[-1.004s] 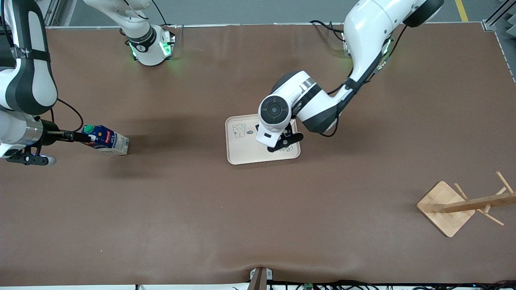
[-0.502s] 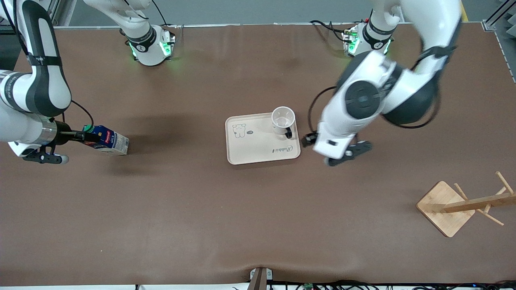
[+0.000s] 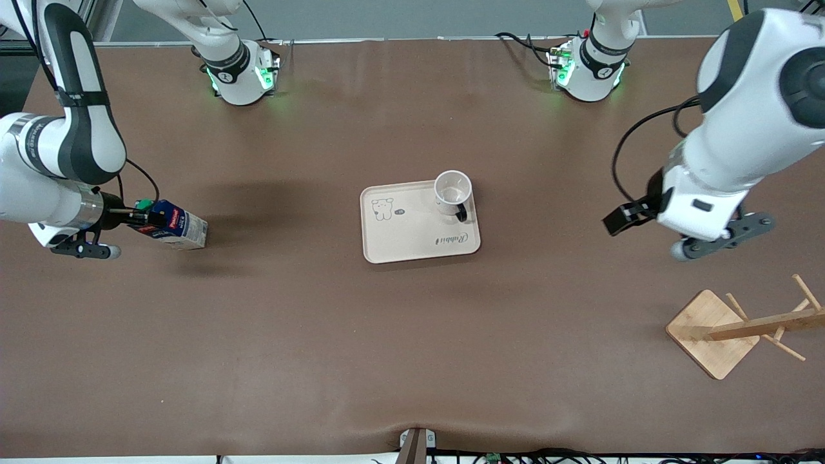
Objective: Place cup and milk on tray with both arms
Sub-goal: 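Release the mug and withdraw the left gripper while the right grasps milk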
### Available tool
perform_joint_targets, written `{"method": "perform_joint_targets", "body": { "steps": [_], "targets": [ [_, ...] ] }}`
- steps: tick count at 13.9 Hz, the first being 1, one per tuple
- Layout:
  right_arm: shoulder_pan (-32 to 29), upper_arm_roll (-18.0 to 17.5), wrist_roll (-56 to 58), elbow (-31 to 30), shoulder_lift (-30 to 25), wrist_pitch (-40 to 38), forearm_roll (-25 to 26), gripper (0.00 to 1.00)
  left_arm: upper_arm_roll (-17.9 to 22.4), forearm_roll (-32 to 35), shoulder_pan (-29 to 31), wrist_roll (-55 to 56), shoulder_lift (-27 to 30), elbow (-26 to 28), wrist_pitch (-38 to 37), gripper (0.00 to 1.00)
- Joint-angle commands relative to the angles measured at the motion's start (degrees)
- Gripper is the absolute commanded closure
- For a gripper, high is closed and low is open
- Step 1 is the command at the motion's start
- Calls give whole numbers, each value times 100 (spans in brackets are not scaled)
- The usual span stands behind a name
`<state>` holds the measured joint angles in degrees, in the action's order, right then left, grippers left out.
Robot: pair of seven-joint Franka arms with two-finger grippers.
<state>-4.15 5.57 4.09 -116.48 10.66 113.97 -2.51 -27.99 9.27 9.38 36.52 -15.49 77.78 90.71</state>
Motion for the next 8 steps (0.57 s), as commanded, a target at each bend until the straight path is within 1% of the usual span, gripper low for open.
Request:
{"method": "perform_joint_targets", "body": {
  "steps": [1, 2, 3, 4, 7, 8],
  "targets": [
    [107, -21, 83, 54, -161, -242, -92, 97, -75, 75, 344, -425, 370, 141, -36, 0],
    [212, -21, 83, 273, -152, -470, -92, 97, -66, 75, 362, -531, 432, 141, -36, 0],
    [335, -12, 66, 519, -126, -707, -83, 100, -23, 58, 363, -680, 555, 149, -18, 0],
    [414, -12, 48, 756, -117, -936, -75, 100, 125, 23, 284, -986, 669, 176, -9, 0],
    [556, -21, -66, 1179, -90, -1245, -92, 100, 1423, -65, -470, -2014, 1178, 465, -36, 0],
    [591, -21, -127, 1311, -90, -1315, -109, 100, 1724, -152, -638, -2348, 1284, 544, -114, 0]
  ]
}}
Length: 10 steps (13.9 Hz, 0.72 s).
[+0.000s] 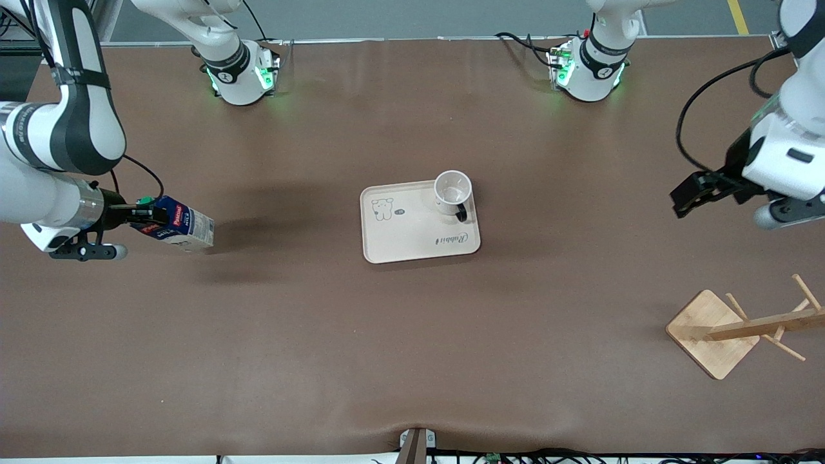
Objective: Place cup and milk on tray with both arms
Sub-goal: 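Lift the milk carton with the right gripper and carry it to the tray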
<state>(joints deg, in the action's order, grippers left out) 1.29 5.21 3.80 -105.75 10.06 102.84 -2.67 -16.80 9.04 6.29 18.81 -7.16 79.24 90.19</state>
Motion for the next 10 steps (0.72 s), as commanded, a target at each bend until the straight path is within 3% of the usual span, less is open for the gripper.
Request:
{"method": "perform_joint_targets", "body": {
  "steps": [1, 3, 6, 10],
  "targets": [
    [55, 7, -194, 300, -21, -256, -163, 100, 852, -217, -469, -867, 583, 486, -281, 0],
    [222, -2, -790, 432, -39, -387, -593, 100, 1213, -350, -742, -879, 838, 793, -362, 0],
    [896, -2, -1591, 669, -13, -817, -709, 100, 1214, -385, -673, -870, 1085, 1093, -327, 0],
    [1715, -2, -2058, 1003, 409, -767, -971, 100, 1241, -385, -515, -975, 1086, 1102, -265, 0]
  ]
}}
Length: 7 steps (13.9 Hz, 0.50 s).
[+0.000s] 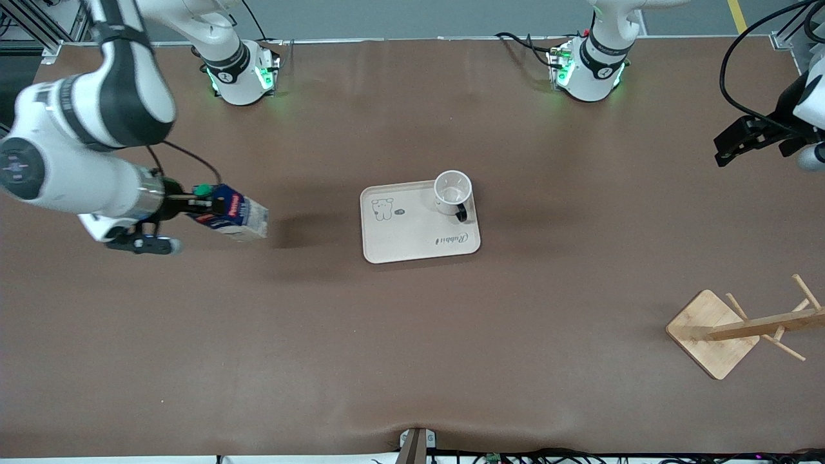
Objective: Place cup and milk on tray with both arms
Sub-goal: 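Lift the milk carton with the right gripper and carry it to the tray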
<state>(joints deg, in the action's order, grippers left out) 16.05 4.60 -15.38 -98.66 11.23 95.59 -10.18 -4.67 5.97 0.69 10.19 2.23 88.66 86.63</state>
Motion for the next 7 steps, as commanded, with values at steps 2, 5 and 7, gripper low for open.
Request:
{"method": "perform_joint_targets", "body": {
  "steps": [2, 5, 7],
  "targets": [
    [477, 58, -150, 582, 536, 143, -693, 100, 28, -78, 45, -114, 155, 169, 30, 0],
    [1135, 67, -691, 1215, 1098, 188, -872, 100, 28, -78, 45, -105, 155, 151, -14, 0],
    [1522, 58, -1631, 1663, 1529, 206, -916, 100, 37, -70, 45, -105, 147, 160, -14, 0]
  ]
}}
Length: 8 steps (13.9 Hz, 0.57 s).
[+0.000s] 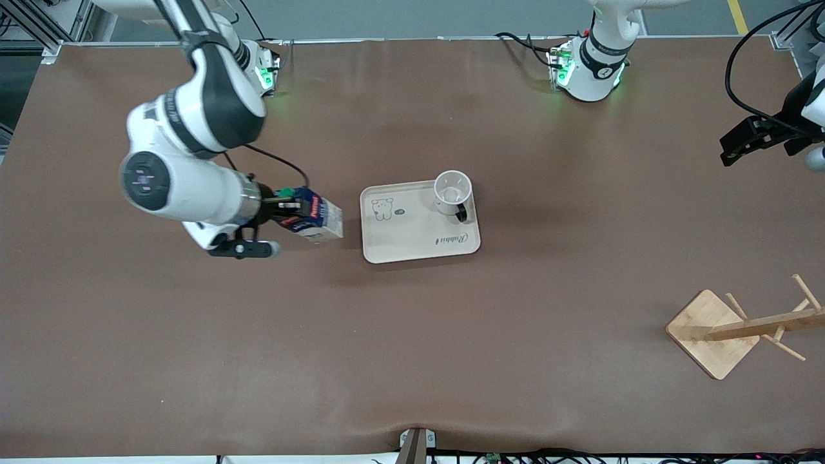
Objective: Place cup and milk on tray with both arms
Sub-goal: 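Lift the milk carton with the right gripper and carry it to the tray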
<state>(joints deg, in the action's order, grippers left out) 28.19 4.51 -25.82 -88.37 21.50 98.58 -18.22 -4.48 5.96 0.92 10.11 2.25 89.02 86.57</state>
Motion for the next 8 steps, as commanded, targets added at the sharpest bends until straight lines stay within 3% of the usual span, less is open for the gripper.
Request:
{"method": "perform_joint_targets", "body": {
  "steps": [1, 8],
  "targets": [
    [588, 68, -834, 1011, 809, -94, -94, 100, 17, -69, 22, -88, 127, 81, 18, 0],
    [1092, 77, -819, 1103, 1321, 302, -15, 100, 26, -87, 119, -18, 144, 45, 308, 0]
  ]
}}
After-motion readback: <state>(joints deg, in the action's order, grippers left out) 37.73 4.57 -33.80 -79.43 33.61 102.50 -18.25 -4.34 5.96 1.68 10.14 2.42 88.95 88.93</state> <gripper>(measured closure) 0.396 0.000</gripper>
